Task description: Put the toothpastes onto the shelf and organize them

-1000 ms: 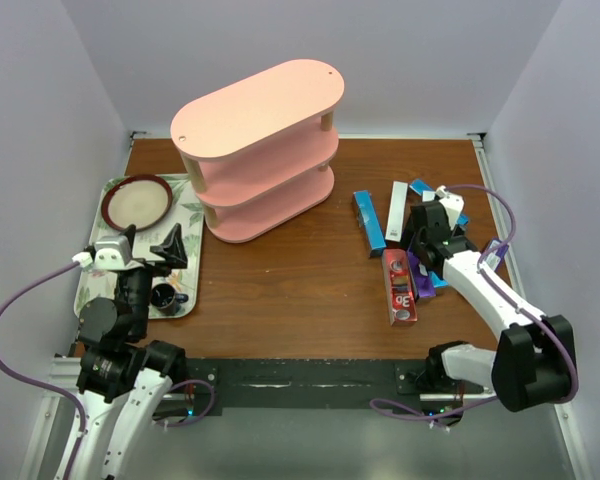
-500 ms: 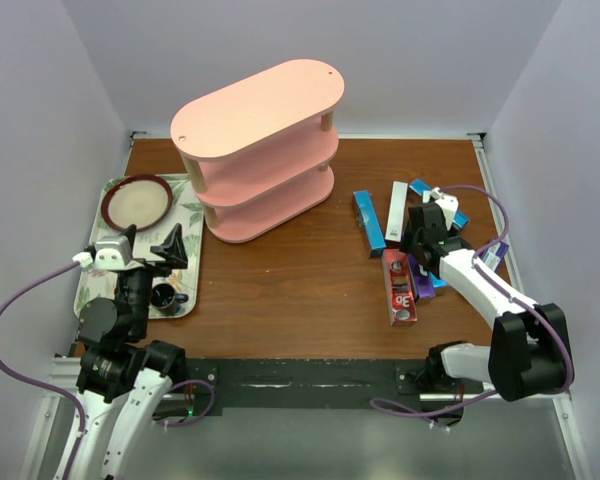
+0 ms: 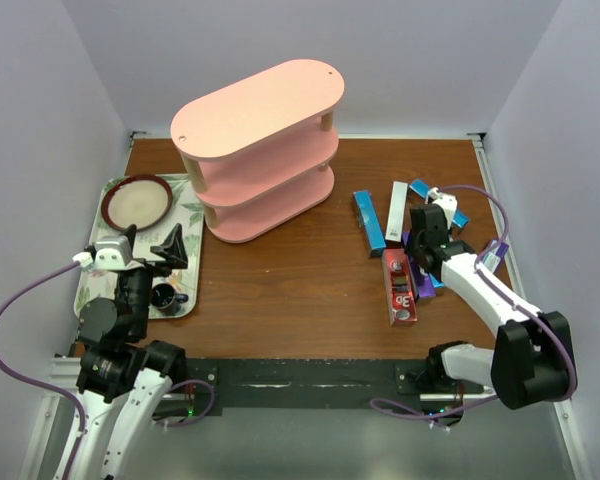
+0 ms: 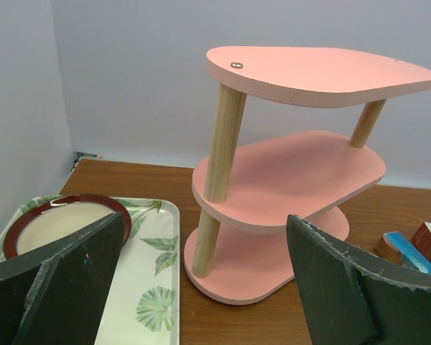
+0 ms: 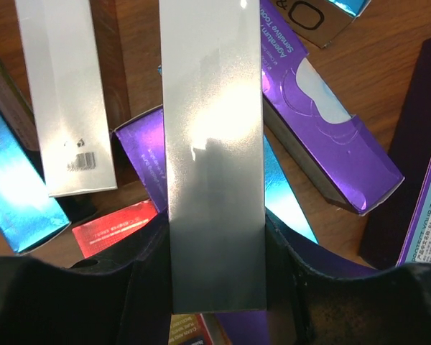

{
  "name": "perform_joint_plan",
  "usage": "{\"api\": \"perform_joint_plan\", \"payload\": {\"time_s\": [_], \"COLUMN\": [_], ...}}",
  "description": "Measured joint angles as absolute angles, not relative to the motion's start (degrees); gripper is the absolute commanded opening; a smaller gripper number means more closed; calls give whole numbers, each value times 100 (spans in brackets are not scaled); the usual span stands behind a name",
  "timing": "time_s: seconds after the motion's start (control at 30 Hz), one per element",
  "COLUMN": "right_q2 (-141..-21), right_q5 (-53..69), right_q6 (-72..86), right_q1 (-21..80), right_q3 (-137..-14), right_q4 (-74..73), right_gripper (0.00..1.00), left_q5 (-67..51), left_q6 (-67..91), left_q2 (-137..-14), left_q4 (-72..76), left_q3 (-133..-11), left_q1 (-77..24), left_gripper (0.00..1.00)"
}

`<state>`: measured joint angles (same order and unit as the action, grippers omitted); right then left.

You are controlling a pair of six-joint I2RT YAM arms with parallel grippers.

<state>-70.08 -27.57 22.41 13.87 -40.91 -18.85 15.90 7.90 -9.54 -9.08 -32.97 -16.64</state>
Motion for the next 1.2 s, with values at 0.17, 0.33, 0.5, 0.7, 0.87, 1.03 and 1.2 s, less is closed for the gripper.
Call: {"api": "perform_joint_plan", "payload": {"time_s": [0.17, 0.33, 0.5, 0.7, 0.87, 1.03, 1.2], "right_q2": [-6652, -6195, -5835, -5990, -6567, -7533, -8486], "right_q5": [-2864, -2880, -2547, -1966, -1688, -1684, -1796], "right_q6": [2051, 1828, 1634, 1496, 1509, 1535, 1535], "right_q1": [1852, 2414, 2735, 3330, 3885, 4458, 4943], "right_q3": [-4077, -4077, -4077, -4077, -4077, -4342, -4871], "right_q4": [-1883, -1846, -1710, -1354, -1015, -746, -360], "right_gripper": [24, 23, 23, 23, 22, 19, 20], "left_q5": [1588, 1588, 1588, 1586, 1586, 1586, 1584], "left_q6": [790, 790, 790, 790, 790, 790, 790], "left_q2": [-954, -954, -954, -954, -954, -950, -950], "left_q4": [-910, -910, -910, -908, -908, -908, -908], "left_q3": [-3297, -3297, -3297, -3297, -3297, -3297, -3297], "left_q1": [-1664, -1664, -1664, -1664, -1664, -1667, -1667], "left_gripper": [100, 100, 100, 100, 100, 100, 100]}}
